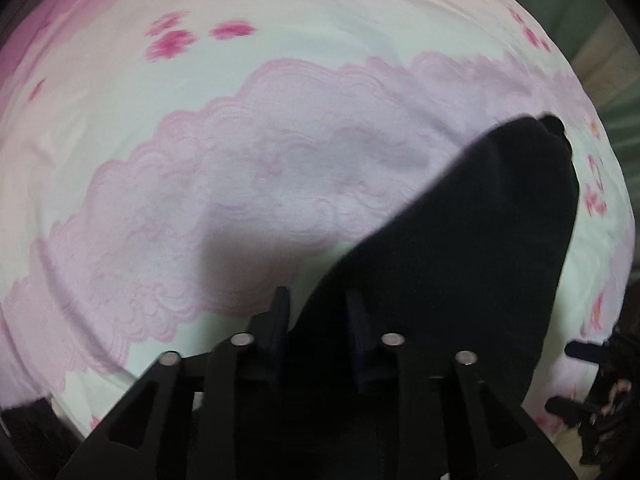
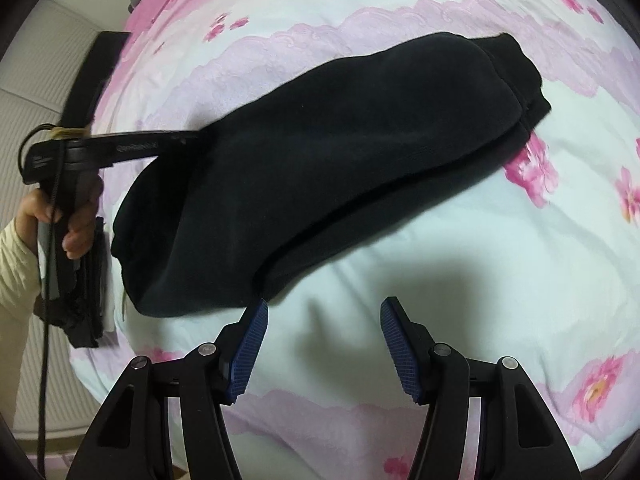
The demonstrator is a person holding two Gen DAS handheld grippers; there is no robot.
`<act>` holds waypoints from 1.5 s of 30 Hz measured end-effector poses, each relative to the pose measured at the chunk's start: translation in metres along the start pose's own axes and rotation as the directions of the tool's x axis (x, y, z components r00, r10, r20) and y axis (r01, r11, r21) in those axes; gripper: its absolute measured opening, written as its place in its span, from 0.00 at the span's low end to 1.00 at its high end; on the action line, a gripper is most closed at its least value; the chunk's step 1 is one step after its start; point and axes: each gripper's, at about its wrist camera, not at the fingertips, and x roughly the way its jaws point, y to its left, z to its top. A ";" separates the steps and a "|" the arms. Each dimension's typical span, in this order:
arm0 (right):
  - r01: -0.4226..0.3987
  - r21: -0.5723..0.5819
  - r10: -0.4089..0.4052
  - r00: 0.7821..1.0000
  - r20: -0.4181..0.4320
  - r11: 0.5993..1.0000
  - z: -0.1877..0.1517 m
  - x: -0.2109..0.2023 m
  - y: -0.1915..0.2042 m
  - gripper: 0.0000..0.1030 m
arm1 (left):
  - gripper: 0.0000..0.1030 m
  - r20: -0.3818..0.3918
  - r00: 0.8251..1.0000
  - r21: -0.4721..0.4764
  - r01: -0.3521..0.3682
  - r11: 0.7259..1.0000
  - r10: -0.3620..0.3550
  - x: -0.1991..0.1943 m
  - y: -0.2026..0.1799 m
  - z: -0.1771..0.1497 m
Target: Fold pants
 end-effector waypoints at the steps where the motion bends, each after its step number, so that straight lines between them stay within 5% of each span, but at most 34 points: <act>1: 0.003 -0.011 -0.003 1.000 -0.003 1.000 0.002 0.001 0.002 0.58 | 0.43 0.008 1.000 -0.019 -0.001 1.000 0.001 -0.006 0.001 -0.002; 4: -0.006 -0.045 0.006 1.000 -0.009 0.999 0.002 0.001 0.011 0.58 | 0.62 0.127 0.992 -0.097 -0.013 0.995 0.026 -0.052 0.017 -0.018; 8: -0.041 -0.090 0.041 0.999 -0.004 0.995 0.000 -0.001 0.026 0.58 | 0.70 0.249 0.966 -0.245 -0.008 0.969 0.071 -0.111 0.059 -0.076; 12: -0.068 -0.116 0.065 0.998 -0.025 0.991 -0.004 0.007 0.037 0.58 | 0.71 0.208 0.974 -0.423 0.004 0.906 0.093 -0.113 0.102 -0.150; 14: -0.072 -0.126 0.067 0.997 -0.042 0.989 -0.004 0.015 0.042 0.58 | 0.66 0.173 0.980 -0.482 -0.002 0.876 0.097 -0.099 0.109 -0.183; 16: -0.076 -0.144 0.069 0.996 -0.054 0.987 -0.003 0.022 0.048 0.58 | 0.48 0.155 0.985 -0.497 0.012 0.868 0.076 -0.088 0.109 -0.198; 17: -0.073 -0.157 0.065 0.996 -0.057 0.985 -0.005 0.026 0.051 0.58 | 0.47 0.150 0.988 -0.503 0.035 0.864 0.047 -0.079 0.108 -0.203; 21: -0.083 -0.193 0.071 0.995 -0.070 0.978 0.000 0.040 0.059 0.54 | 0.43 0.146 0.989 -0.520 0.065 0.852 0.014 -0.053 0.105 -0.196; 27: -0.133 -0.043 0.128 0.986 -0.110 0.990 0.015 0.059 0.040 0.41 | 0.29 0.098 0.995 -0.584 0.046 0.810 0.014 -0.022 0.117 -0.184; 30: -0.124 -0.051 0.118 0.988 -0.103 0.991 0.013 0.056 0.042 0.22 | 0.29 0.074 0.995 -0.585 -0.009 0.811 0.065 -0.017 0.115 -0.178; 33: -0.112 -0.064 0.105 0.990 -0.094 0.992 0.007 0.052 0.044 0.19 | 0.29 0.023 0.993 -0.576 -0.079 0.814 0.112 -0.007 0.112 -0.171; 38: -0.080 -0.054 0.073 0.990 -0.121 0.995 0.006 0.061 0.049 0.18 | 0.35 -0.031 0.984 -0.530 -0.167 0.832 0.178 -0.009 0.100 -0.162; 39: -0.081 -0.056 0.075 0.991 -0.114 0.995 0.005 0.058 0.050 0.20 | 0.47 -0.040 0.976 -0.500 -0.205 0.841 0.215 -0.016 0.094 -0.161; 40: -0.078 -0.055 0.071 0.992 -0.107 0.995 0.004 0.055 0.050 0.24 | 0.58 -0.028 0.966 -0.470 -0.238 0.850 0.255 -0.026 0.086 -0.161; 45: -0.010 -0.056 0.012 1.000 0.026 0.998 0.004 0.002 0.032 0.34 | 0.64 0.107 0.959 -0.372 -0.206 0.905 0.262 -0.077 0.048 -0.168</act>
